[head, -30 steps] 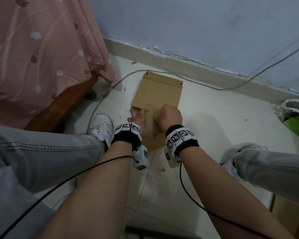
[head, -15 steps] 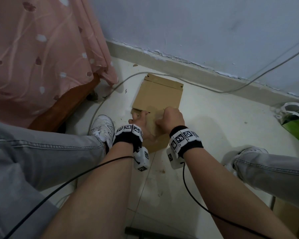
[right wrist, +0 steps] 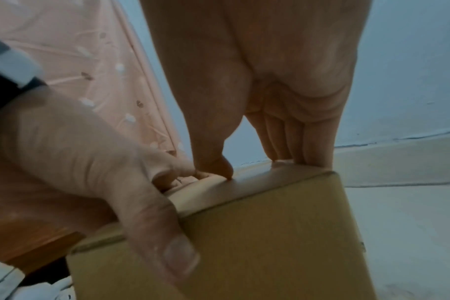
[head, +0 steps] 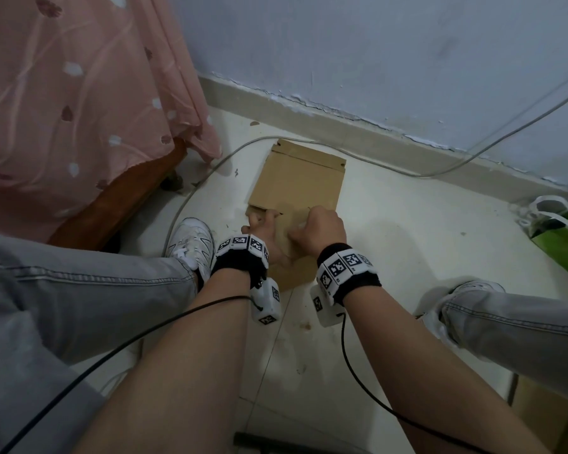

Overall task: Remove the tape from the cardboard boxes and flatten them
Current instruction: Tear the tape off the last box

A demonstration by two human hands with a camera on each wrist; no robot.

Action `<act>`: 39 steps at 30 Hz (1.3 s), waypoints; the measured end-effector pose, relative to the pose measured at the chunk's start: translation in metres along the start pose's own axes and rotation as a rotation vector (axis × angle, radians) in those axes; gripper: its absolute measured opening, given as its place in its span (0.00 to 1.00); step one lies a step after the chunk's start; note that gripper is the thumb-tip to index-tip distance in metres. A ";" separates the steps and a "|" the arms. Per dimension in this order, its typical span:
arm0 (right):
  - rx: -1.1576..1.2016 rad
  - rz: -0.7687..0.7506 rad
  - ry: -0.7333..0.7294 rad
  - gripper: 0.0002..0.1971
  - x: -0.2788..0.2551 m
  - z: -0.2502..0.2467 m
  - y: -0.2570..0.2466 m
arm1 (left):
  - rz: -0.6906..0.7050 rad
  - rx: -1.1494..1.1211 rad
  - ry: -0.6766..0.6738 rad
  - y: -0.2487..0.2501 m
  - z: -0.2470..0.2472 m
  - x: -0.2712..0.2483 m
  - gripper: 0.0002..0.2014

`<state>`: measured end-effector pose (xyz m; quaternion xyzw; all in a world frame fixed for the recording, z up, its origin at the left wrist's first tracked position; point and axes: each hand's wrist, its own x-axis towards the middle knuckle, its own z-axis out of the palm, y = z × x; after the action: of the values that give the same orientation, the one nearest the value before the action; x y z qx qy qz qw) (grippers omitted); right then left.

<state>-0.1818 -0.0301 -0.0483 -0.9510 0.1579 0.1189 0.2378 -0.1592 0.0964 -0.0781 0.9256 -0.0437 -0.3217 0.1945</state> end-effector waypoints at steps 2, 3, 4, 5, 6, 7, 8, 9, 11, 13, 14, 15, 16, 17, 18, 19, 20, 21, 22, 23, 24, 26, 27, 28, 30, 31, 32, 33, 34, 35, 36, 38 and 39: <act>-0.014 0.002 0.017 0.16 0.002 0.001 -0.001 | -0.004 -0.004 -0.001 0.000 0.000 -0.001 0.56; -0.018 0.002 0.018 0.16 0.002 0.000 -0.001 | -0.005 -0.004 -0.002 0.000 0.000 -0.001 0.57; -0.024 0.003 0.020 0.16 0.003 0.000 -0.002 | -0.005 -0.005 -0.004 0.000 0.000 0.000 0.57; -0.035 0.000 0.029 0.15 0.003 0.001 -0.003 | -0.005 -0.005 -0.005 -0.001 0.000 0.000 0.57; -0.052 0.001 0.041 0.14 0.003 0.002 -0.004 | -0.004 -0.004 -0.003 0.000 0.000 -0.001 0.57; -0.067 -0.001 0.057 0.13 0.004 0.003 -0.004 | -0.003 -0.003 -0.002 -0.001 0.001 -0.001 0.57; -0.077 0.003 0.069 0.10 0.005 0.005 -0.003 | -0.003 -0.005 -0.001 -0.001 0.001 -0.001 0.57; -0.070 0.013 0.070 0.09 0.006 0.005 0.000 | -0.002 -0.012 0.000 -0.001 0.001 -0.001 0.57; -0.011 0.044 0.034 0.09 0.010 0.001 0.006 | -0.003 -0.020 0.003 -0.001 0.002 -0.001 0.57; 0.069 0.063 -0.013 0.10 0.011 -0.005 0.009 | -0.006 -0.021 -0.001 -0.001 0.001 -0.001 0.57; 0.088 0.059 -0.022 0.12 0.010 -0.006 0.009 | -0.005 -0.021 -0.002 -0.001 0.001 0.000 0.58; 0.083 0.052 -0.021 0.13 0.008 -0.005 0.008 | -0.003 -0.020 0.001 -0.001 0.001 -0.001 0.58; 0.066 0.046 -0.013 0.14 0.007 -0.004 0.006 | -0.002 -0.018 0.005 -0.001 0.001 -0.001 0.58; 0.046 0.042 0.001 0.13 0.005 -0.002 0.005 | -0.004 -0.018 0.008 0.000 0.002 -0.001 0.57; 0.033 0.034 0.014 0.13 0.005 -0.001 0.004 | -0.009 -0.018 0.008 0.000 0.002 -0.001 0.57; 0.026 0.030 0.021 0.13 0.005 0.000 0.002 | -0.012 -0.018 0.006 0.000 0.002 -0.001 0.57; 0.015 0.025 0.022 0.14 0.005 0.000 0.001 | -0.012 -0.016 0.004 -0.001 0.002 -0.001 0.57; -0.002 0.026 0.018 0.14 0.005 0.000 0.000 | -0.010 -0.015 0.002 -0.001 0.002 -0.001 0.56; -0.029 0.022 0.021 0.13 0.005 0.001 -0.002 | -0.009 -0.014 0.000 -0.001 0.002 -0.001 0.56; -0.064 0.014 0.033 0.11 0.004 0.003 -0.003 | -0.006 -0.013 -0.003 -0.001 0.002 0.000 0.55; -0.098 0.001 0.054 0.07 0.003 0.005 -0.004 | -0.005 -0.015 -0.005 -0.001 0.002 0.000 0.55; -0.109 0.002 0.070 0.02 0.003 0.006 -0.001 | -0.005 -0.020 -0.003 -0.002 0.003 -0.001 0.55; -0.085 0.018 0.056 0.04 0.005 0.003 0.002 | -0.004 -0.020 0.001 -0.002 0.002 -0.001 0.55; -0.048 0.032 0.024 0.06 0.008 0.000 0.006 | -0.003 -0.017 0.001 -0.003 0.002 -0.001 0.56; 0.046 0.054 -0.042 0.08 0.010 -0.007 0.010 | -0.001 -0.017 -0.007 -0.002 0.001 0.000 0.57; 0.073 0.053 -0.059 0.09 0.009 -0.009 0.010 | 0.000 -0.016 -0.008 -0.002 0.001 0.000 0.57; 0.073 0.043 -0.068 0.10 0.008 -0.009 0.010 | 0.000 -0.013 -0.009 -0.001 0.000 0.000 0.58; 0.055 0.030 -0.069 0.11 0.006 -0.008 0.008 | -0.003 -0.009 -0.008 -0.001 0.000 0.000 0.58; 0.032 0.017 -0.057 0.12 0.005 -0.006 0.007 | -0.005 -0.008 -0.005 0.000 0.000 0.000 0.58; 0.018 0.009 -0.043 0.13 0.004 -0.005 0.006 | -0.006 -0.005 -0.003 0.000 0.000 0.000 0.58; 0.007 0.001 -0.029 0.13 0.004 -0.004 0.004 | -0.004 -0.003 -0.002 0.000 0.000 -0.001 0.58; -0.010 0.003 -0.015 0.13 0.004 -0.003 0.003 | -0.003 -0.002 -0.007 -0.001 0.000 0.000 0.57; -0.019 0.005 -0.013 0.13 0.005 -0.003 0.003 | -0.001 -0.001 -0.007 -0.001 0.000 0.000 0.57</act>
<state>-0.1782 -0.0350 -0.0484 -0.9520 0.1578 0.1271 0.2296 -0.1592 0.0969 -0.0789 0.9244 -0.0438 -0.3251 0.1945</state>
